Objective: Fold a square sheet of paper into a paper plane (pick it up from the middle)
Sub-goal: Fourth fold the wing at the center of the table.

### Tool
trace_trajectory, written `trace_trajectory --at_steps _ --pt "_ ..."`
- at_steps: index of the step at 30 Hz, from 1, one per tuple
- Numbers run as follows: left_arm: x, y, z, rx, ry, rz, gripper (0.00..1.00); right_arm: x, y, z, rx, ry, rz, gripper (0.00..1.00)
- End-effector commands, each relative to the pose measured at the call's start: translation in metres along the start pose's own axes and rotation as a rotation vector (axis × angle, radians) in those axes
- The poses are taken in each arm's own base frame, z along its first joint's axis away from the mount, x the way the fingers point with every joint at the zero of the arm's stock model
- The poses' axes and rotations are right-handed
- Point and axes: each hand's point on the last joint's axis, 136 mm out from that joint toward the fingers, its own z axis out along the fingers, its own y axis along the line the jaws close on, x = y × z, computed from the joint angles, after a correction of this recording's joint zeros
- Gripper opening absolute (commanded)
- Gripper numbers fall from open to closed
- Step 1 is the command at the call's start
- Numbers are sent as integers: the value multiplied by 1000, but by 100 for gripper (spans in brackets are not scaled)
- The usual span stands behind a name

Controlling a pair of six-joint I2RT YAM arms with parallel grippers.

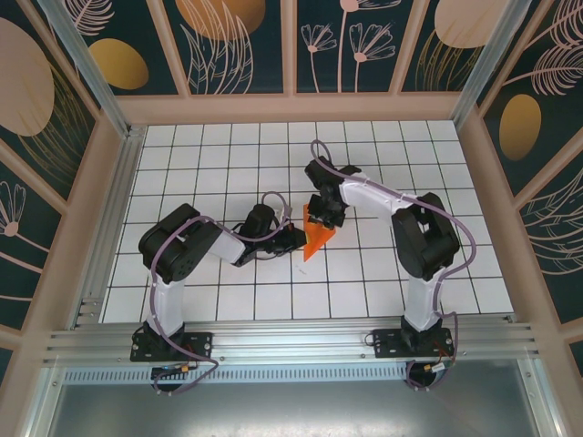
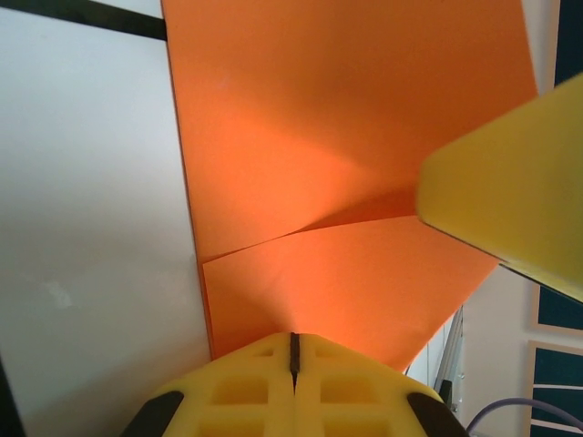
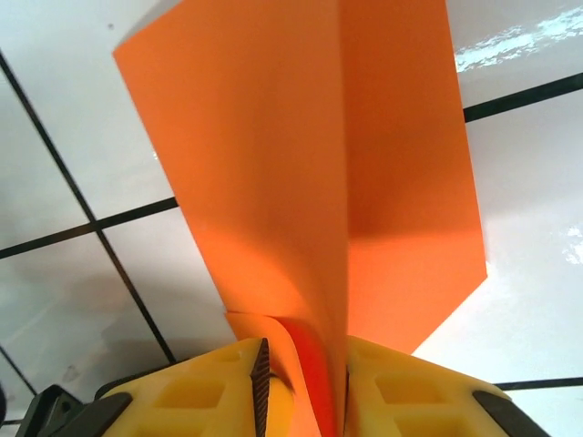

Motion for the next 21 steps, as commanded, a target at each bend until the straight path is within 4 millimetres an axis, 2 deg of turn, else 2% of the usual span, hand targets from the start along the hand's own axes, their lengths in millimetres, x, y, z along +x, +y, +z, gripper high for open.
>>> trace_trajectory --at_steps 1,6,7,10,13,17,19,21 --pt "15 44 5 -141 25 -31 3 0 -1 -10 -37 -11 5 22" --pt "14 44 5 -140 26 -30 2 1 1 -5 -52 -3 2 2" --pt "14 43 5 -139 25 -27 2 1 2 -5 -50 -3 -1 0" --pt "13 39 5 -127 26 -23 2 1 3 -1 -39 -2 0 0" --pt "4 20 2 -61 4 -14 6 2 0 6 15 3 3 0" --pt "-26 -4 -22 36 -86 -24 11 0 -11 9 97 -13 -3 0" --pt "-40 -6 -31 35 -119 -13 13 -2 -16 7 121 -24 -14 0" --pt "-51 -3 -29 1 -125 4 14 -2 -17 6 131 -29 -27 0"
